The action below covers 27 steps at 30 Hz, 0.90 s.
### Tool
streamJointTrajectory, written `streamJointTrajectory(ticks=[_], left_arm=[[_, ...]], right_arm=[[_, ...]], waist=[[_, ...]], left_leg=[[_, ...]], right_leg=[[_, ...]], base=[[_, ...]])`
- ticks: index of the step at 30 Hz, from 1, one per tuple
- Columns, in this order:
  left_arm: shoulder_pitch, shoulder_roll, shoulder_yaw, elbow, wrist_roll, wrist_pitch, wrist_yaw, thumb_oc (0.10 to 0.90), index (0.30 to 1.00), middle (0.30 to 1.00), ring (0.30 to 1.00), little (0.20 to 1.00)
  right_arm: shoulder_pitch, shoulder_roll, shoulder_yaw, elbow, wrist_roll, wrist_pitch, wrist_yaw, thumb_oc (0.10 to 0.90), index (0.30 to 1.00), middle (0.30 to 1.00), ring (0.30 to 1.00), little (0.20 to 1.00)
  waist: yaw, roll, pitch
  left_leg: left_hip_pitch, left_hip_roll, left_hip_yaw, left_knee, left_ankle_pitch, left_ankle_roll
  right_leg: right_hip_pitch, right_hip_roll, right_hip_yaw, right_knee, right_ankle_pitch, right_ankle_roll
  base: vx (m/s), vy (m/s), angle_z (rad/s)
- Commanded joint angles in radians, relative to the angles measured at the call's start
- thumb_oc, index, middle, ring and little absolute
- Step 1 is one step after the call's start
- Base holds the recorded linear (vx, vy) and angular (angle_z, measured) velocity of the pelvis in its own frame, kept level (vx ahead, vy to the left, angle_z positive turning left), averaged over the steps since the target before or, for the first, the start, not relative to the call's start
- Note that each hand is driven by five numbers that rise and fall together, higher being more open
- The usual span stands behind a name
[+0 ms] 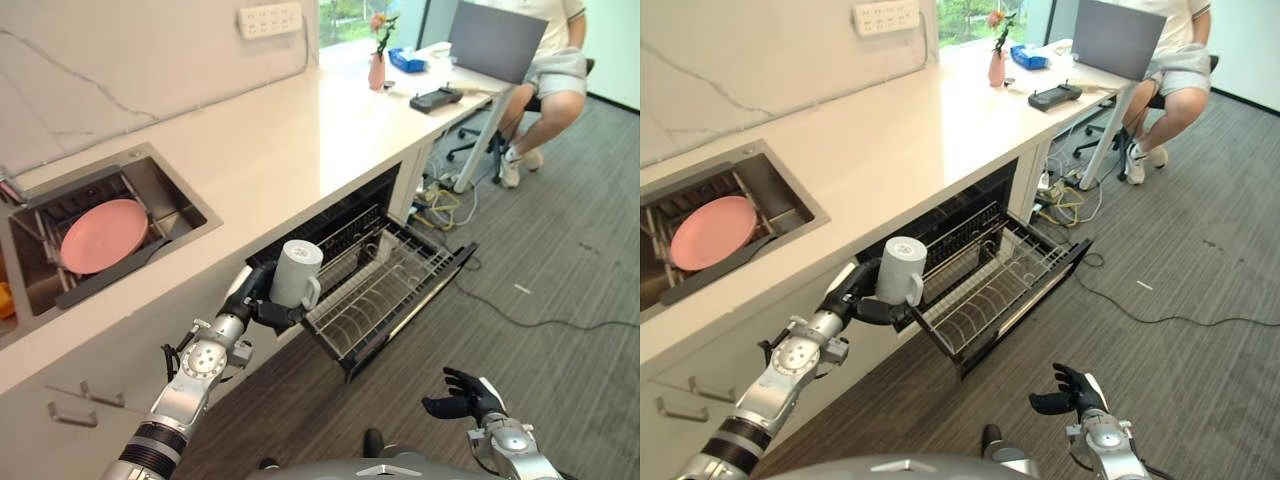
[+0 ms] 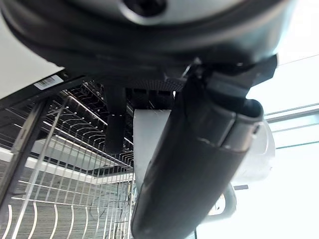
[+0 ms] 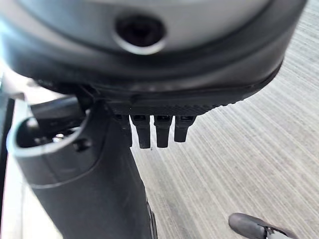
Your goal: Place the dishes in the dishwasher.
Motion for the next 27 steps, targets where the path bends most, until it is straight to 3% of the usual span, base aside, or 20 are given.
streamJointTrajectory(ticks=[1,3,4,5,6,8,12,14,17,21,24,27], left_arm=[[-0.097,-0.013,0.07,-0.055,-0.088,-0.107,0.074,0.4,0.3,0.3,0.3,0.3],[-0.098,-0.017,0.074,-0.05,-0.095,-0.108,0.085,0.4,0.3,0.3,0.3,0.3],[-0.098,-0.037,0.08,-0.035,-0.109,-0.113,0.106,0.4,0.3,0.3,0.3,0.3],[-0.099,-0.037,0.08,-0.035,-0.109,-0.113,0.106,0.4,0.3,0.3,0.3,0.3],[-0.096,-0.043,0.079,-0.03,-0.106,-0.11,0.112,0.4,0.3,0.3,0.3,0.3],[-0.113,-0.048,0.065,-0.008,-0.087,-0.117,0.119,0.4,0.3,0.3,0.3,0.3],[-0.152,-0.043,0.048,0.006,-0.054,-0.121,0.132,0.4,0.3,0.3,0.3,0.3],[-0.162,-0.042,0.044,0.013,-0.042,-0.12,0.136,0.4,0.3,0.3,0.3,0.3],[-0.207,-0.06,0.026,0.055,0.002,-0.11,0.174,0.4,0.3,0.3,0.3,0.3],[-0.234,-0.069,0.005,0.073,0.056,-0.102,0.207,0.4,0.3,0.3,0.3,0.3],[-0.278,-0.088,-0.027,0.111,0.175,-0.089,0.331,0.4,0.3,0.3,0.3,0.3],[-0.298,-0.1,-0.063,0.119,0.256,-0.077,0.388,0.4,0.3,0.3,0.3,0.3]], right_arm=[[-0.06,-0.055,-0.052,-0.082,0.033,-0.071,-0.053,0.8,0.9,0.9,0.9,0.9],[-0.072,-0.062,-0.064,-0.093,0.042,-0.073,-0.067,0.8,0.9,0.9,0.9,0.9],[-0.087,-0.066,-0.084,-0.096,0.066,-0.082,-0.084,0.8,0.9,0.9,0.9,0.9],[-0.087,-0.066,-0.084,-0.096,0.066,-0.082,-0.084,0.8,0.9,0.9,0.9,0.9],[-0.088,-0.07,-0.104,-0.119,0.084,-0.091,-0.1,0.8,0.9,0.9,0.9,0.9],[-0.091,-0.064,-0.159,-0.196,0.118,-0.12,-0.124,0.8,0.9,0.9,0.9,0.9],[-0.068,-0.022,-0.194,-0.363,0.206,-0.148,-0.104,0.8,0.9,0.9,0.9,0.9],[-0.061,-0.01,-0.187,-0.413,0.236,-0.149,-0.085,0.8,0.9,0.9,0.9,0.9],[-0.053,0.053,-0.106,-0.594,0.424,-0.171,0.002,0.8,0.9,0.9,0.9,0.9],[-0.042,0.073,-0.032,-0.704,0.52,-0.171,0.038,0.8,0.9,0.9,0.9,0.9],[-0.042,0.088,0.056,-0.796,0.661,-0.183,0.049,0.8,0.9,0.9,0.9,0.9],[-0.065,0.082,0.106,-0.833,0.7,-0.195,0.021,0.8,0.9,0.9,0.9,0.9]], waist=[[0.026,0.002,0.022],[0.029,-0.009,0.022],[0.03,0.001,0.012],[0.03,-0.002,0.011],[0.025,0.009,0.005],[-0.001,0.047,-0.025],[-0.036,0.068,-0.056],[-0.039,0.069,-0.058],[-0.048,0.068,-0.056],[-0.044,0.062,-0.06],[-0.047,0.055,-0.063],[-0.042,0.05,-0.069]], left_leg=[[-0.18,0.024,-0.142,0.43,0.017,0.004],[-0.212,0.002,-0.177,0.426,0.002,0.01],[-0.177,-0.018,-0.212,0.262,-0.066,0.019],[-0.176,-0.022,-0.21,0.253,-0.058,0.019],[-0.16,-0.01,-0.205,0.153,-0.051,0.013],[-0.071,-0.01,-0.169,-0.02,-0.059,0.013],[-0.009,-0.047,-0.125,-0.124,-0.047,0.017],[0.004,-0.056,-0.118,-0.139,-0.048,0.021],[0.032,-0.083,-0.101,-0.155,-0.062,0.037],[0.039,-0.094,-0.089,-0.148,-0.074,0.046],[0.045,-0.099,-0.078,-0.142,-0.081,0.052],[0.046,-0.099,-0.076,-0.14,-0.085,0.054]], right_leg=[[0.0,-0.023,-0.019,0.024,-0.093,0.053],[-0.001,-0.032,-0.014,0.014,-0.092,0.058],[0.0,-0.037,0.005,0.011,-0.099,0.076],[-0.003,-0.041,0.005,0.01,-0.097,0.077],[-0.003,-0.046,0.003,0.01,-0.1,0.084],[-0.01,-0.052,0.004,0.015,-0.105,0.103],[-0.019,-0.084,0.005,0.019,-0.092,0.122],[-0.019,-0.091,0.009,0.02,-0.091,0.126],[-0.032,-0.114,0.035,0.034,-0.081,0.137],[-0.031,-0.127,0.049,0.039,-0.08,0.142],[-0.039,-0.131,0.069,0.04,-0.074,0.146],[-0.039,-0.132,0.073,0.035,-0.074,0.147]], base=[[-0.07,-0.076,-0.19],[-0.01,0.015,-0.33],[0.03,0.062,-0.33],[0.06,0.121,-0.25],[0.05,0.11,-0.27],[0.09,0.189,-0.11],[0.07,0.18,-0.04],[0.03,0.146,-0.05],[0.0,0.143,-0.14],[0.02,0.068,-0.14],[0.02,0.032,-0.04],[0.03,0.006,-0.16]])
